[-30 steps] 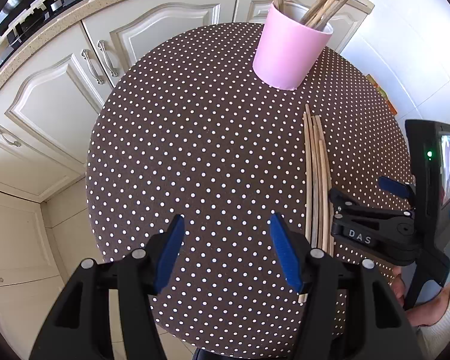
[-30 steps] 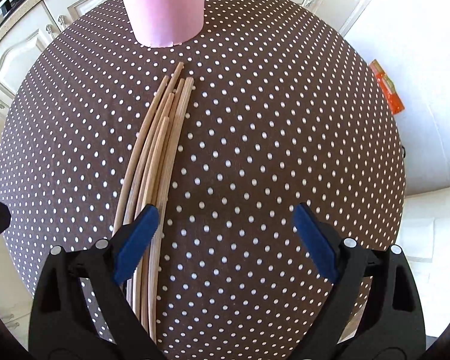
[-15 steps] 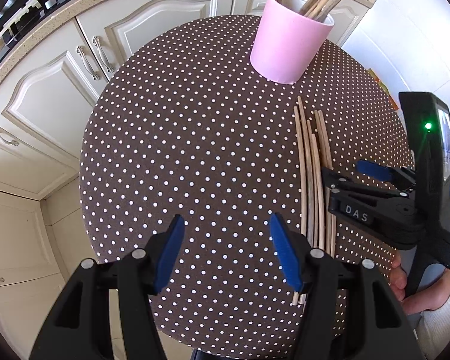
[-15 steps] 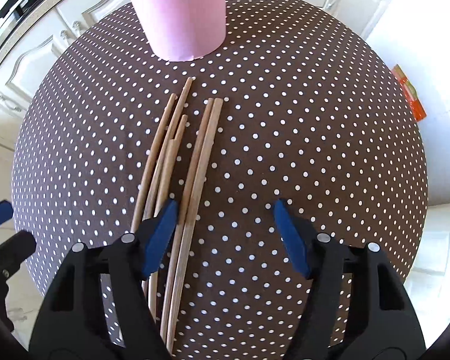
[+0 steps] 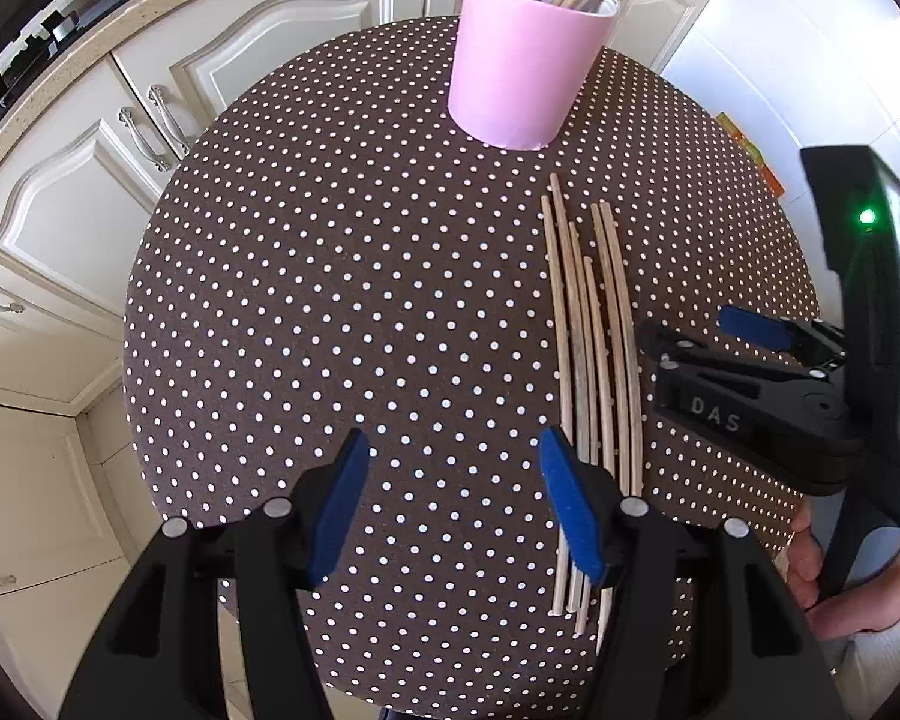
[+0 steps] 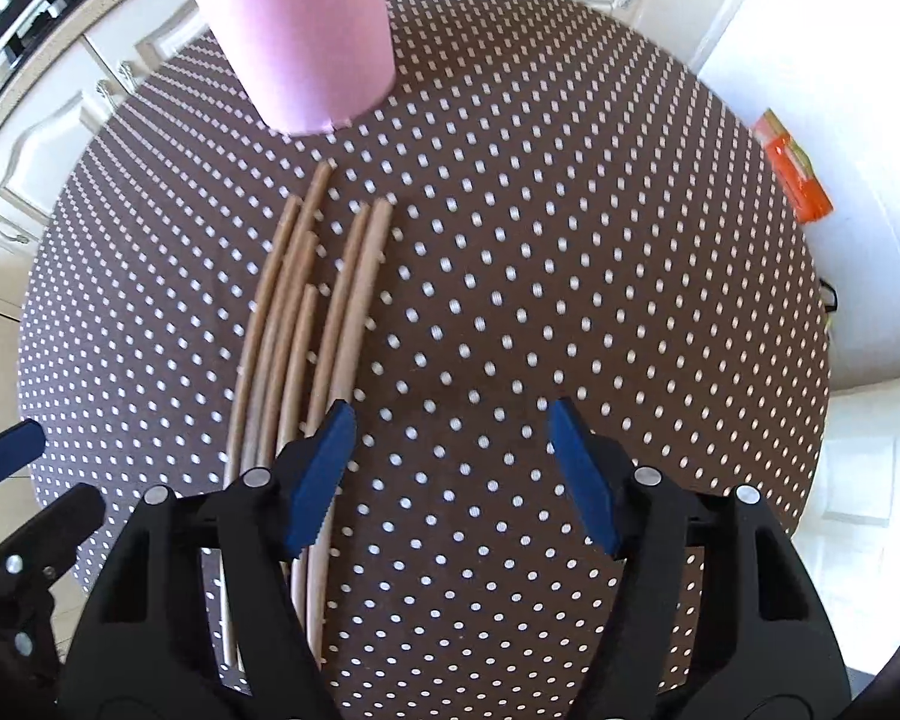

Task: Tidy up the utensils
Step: 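Position both open tools over the loose chopsticks, then close the right tool on a wooden chopstick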

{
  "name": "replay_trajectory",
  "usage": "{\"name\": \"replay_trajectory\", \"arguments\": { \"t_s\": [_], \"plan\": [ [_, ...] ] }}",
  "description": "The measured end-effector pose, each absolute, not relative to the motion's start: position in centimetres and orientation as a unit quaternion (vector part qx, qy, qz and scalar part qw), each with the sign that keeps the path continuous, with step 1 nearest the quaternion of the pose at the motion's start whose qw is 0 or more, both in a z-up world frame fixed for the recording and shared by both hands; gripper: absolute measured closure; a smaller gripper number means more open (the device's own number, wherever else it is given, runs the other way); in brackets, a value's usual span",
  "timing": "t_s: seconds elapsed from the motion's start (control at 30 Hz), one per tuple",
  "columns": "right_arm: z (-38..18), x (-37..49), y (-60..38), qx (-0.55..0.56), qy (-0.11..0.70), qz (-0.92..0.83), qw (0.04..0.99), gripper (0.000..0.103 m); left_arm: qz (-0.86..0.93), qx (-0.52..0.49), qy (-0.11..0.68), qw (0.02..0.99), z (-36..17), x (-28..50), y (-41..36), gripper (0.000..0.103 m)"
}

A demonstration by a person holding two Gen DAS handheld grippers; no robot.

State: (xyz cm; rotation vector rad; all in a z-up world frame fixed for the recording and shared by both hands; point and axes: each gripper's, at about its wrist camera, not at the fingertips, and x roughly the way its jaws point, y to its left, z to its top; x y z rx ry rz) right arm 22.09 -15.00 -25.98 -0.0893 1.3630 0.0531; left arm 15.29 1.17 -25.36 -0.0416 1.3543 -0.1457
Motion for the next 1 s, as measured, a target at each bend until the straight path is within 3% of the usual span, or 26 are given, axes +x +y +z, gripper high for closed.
{"name": "replay_trajectory", "arguments": {
  "t_s": [0.4,0.77,0.87,0.97,1.0],
  "plan": [
    [-27.1,22.1,-17.8,-0.012,0.631,0.031,0.775,0.036,-0.055,-0.032,0.632,0.773,-25.6,15.5,2.3,0.044],
    [-27.4,23.7,-13.7,-0.031,0.644,0.032,0.764,0.036,-0.058,-0.028,0.637,0.768,-26.1,15.5,2.3,0.044],
    [-27.2,24.1,-12.7,-0.041,0.639,0.033,0.767,0.045,-0.057,-0.028,0.638,0.768,-26.1,15.6,2.3,0.044],
    [-26.8,24.0,-12.2,-0.048,0.627,0.047,0.776,0.076,-0.055,-0.031,0.639,0.766,-26.3,15.8,2.2,0.044],
    [-26.7,24.0,-12.1,-0.047,0.626,0.048,0.777,0.078,-0.055,-0.033,0.641,0.765,-26.4,16.0,2.2,0.044]
  ]
}}
